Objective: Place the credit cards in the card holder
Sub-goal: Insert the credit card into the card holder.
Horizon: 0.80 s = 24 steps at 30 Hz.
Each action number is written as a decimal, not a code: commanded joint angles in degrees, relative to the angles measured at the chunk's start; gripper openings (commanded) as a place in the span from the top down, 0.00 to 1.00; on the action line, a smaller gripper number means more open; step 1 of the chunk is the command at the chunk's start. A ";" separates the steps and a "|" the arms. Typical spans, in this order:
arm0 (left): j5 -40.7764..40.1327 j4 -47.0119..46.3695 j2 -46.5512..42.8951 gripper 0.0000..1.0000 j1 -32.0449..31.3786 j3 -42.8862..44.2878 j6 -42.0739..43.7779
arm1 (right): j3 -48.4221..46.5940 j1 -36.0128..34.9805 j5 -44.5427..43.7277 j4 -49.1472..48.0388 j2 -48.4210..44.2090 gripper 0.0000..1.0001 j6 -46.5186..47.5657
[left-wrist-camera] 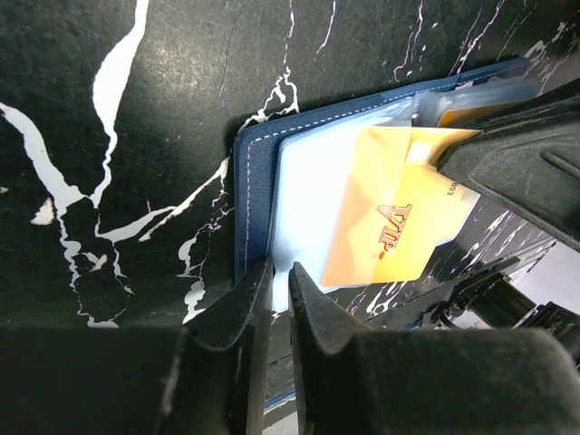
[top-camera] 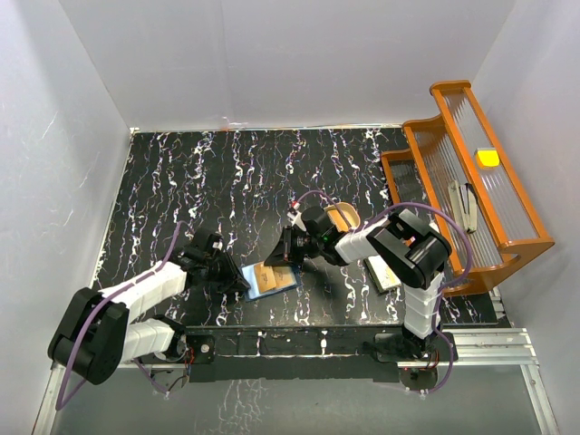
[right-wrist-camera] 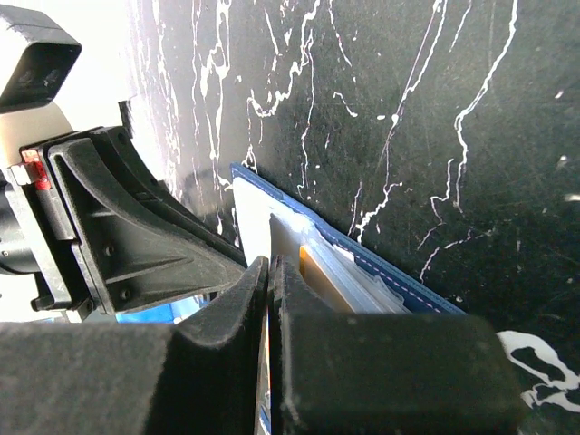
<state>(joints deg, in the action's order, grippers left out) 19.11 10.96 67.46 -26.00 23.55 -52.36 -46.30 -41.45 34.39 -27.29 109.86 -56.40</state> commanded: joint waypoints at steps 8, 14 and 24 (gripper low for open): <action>-0.03 1.76 -1.43 0.86 -0.28 -1.52 -0.03 | -2.38 -1.29 -5.24 7.30 -2.94 0.89 4.62; -1.18 3.55 -1.65 0.86 -0.32 -0.46 0.73 | -5.78 -1.50 -10.44 20.48 -6.83 0.74 11.01; -2.93 6.54 -5.91 0.74 -0.28 1.58 0.44 | -8.53 -1.70 -14.42 29.74 -12.42 0.62 15.20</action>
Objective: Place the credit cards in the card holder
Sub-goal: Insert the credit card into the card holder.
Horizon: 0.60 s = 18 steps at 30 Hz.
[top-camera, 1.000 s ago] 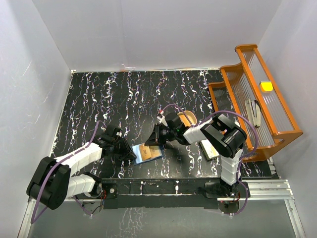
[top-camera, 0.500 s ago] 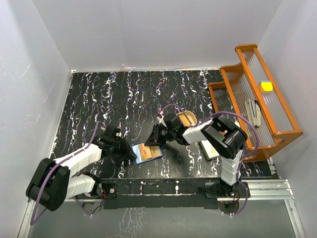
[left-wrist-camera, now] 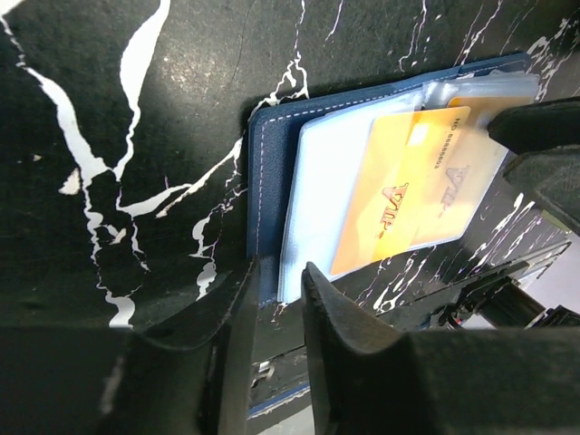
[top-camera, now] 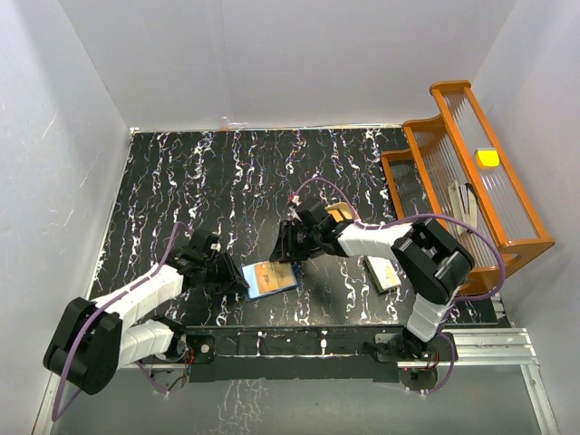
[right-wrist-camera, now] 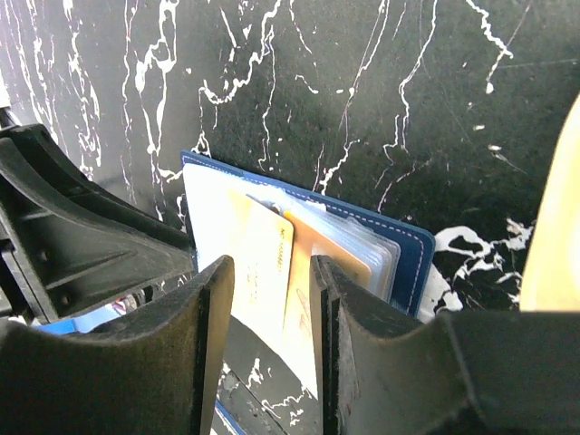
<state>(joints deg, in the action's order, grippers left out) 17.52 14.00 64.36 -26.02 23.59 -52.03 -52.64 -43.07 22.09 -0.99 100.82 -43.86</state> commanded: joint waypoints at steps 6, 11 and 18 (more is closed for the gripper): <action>-1.86 2.31 -3.25 0.67 -0.19 1.42 0.25 | -2.28 -2.81 -4.06 4.05 -3.78 0.60 0.92; -2.07 0.89 -2.73 0.62 -0.21 0.84 0.66 | -2.02 -4.35 -6.01 4.08 -3.02 0.59 0.17; -0.72 -1.62 -2.50 0.59 -0.26 -0.43 1.22 | -2.24 -5.94 -6.03 2.50 -1.41 0.59 -0.76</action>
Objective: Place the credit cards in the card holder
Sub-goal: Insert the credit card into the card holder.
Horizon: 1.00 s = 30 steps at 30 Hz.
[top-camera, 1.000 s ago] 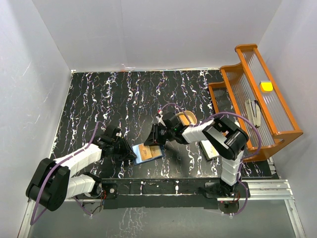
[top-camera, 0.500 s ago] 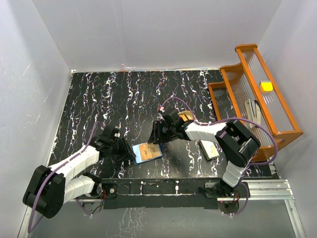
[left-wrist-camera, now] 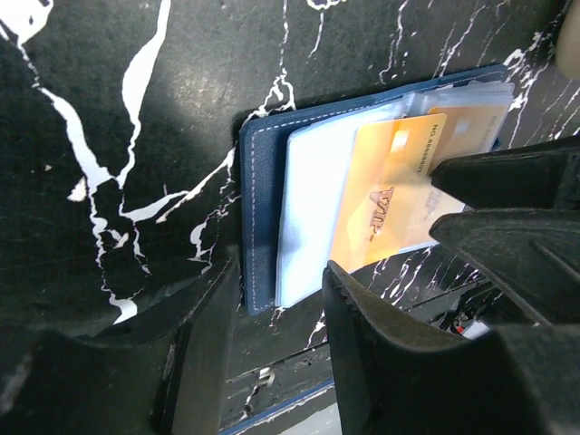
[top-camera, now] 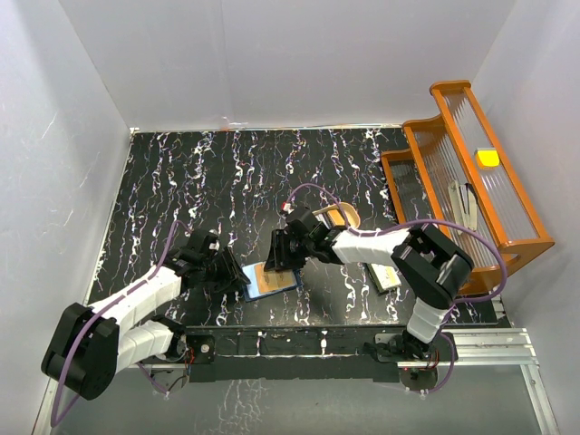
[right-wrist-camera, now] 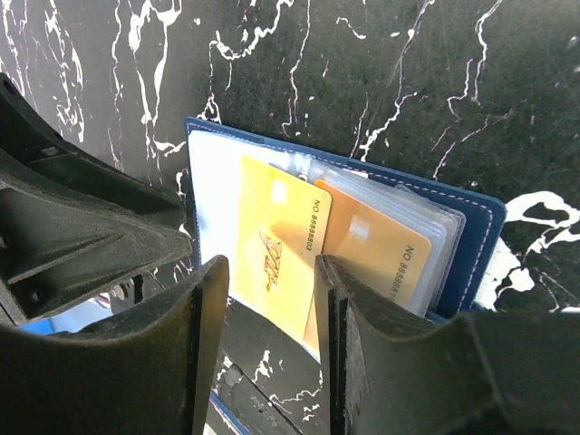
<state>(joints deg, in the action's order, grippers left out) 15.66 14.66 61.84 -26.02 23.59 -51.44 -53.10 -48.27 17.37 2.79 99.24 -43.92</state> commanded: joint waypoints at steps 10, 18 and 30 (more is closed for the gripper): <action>3.45 -6.45 1.20 0.59 -0.26 -1.50 0.14 | 0.20 -0.95 5.05 -10.39 3.44 0.59 -4.08; 3.64 -7.05 1.54 0.59 -0.26 -1.63 -0.16 | 2.07 -1.12 9.33 -17.42 4.60 0.59 -7.49; 0.43 -3.18 -2.30 0.59 -0.26 -0.92 0.37 | 0.42 -1.12 3.17 -8.11 -0.98 0.58 -3.42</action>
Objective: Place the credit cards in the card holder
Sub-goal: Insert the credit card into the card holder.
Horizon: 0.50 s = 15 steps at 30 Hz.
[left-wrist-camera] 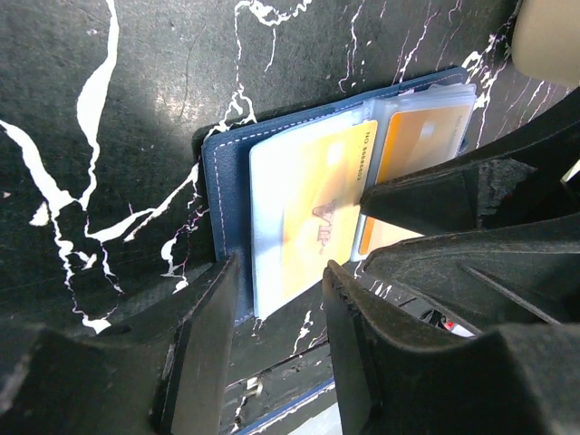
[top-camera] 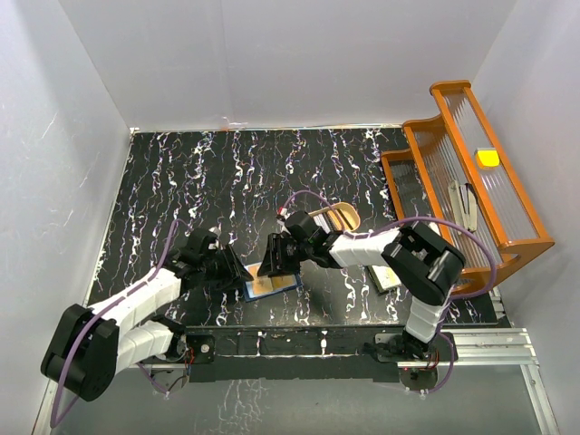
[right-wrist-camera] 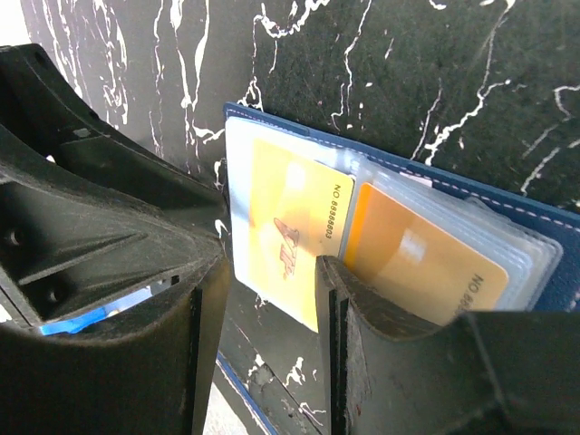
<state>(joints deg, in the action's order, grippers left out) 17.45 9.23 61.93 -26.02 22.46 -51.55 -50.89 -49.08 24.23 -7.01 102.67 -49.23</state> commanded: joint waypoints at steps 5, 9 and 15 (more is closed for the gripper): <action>-2.50 3.30 -4.35 0.58 -0.26 0.08 0.29 | -1.10 -0.61 -5.25 2.26 -4.53 0.57 0.65; -4.39 5.19 -5.42 0.58 -0.26 0.84 0.04 | -1.36 -1.50 -7.66 3.39 -4.72 0.55 -1.52; -6.88 6.66 -7.74 0.57 -0.26 0.56 -0.66 | -3.43 -2.85 -9.29 5.74 -1.47 0.51 -1.43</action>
<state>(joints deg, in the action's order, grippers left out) 13.50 13.06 56.75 -26.02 22.46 -51.75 -51.40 -51.05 17.85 -2.79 100.25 -50.48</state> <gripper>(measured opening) 0.422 0.481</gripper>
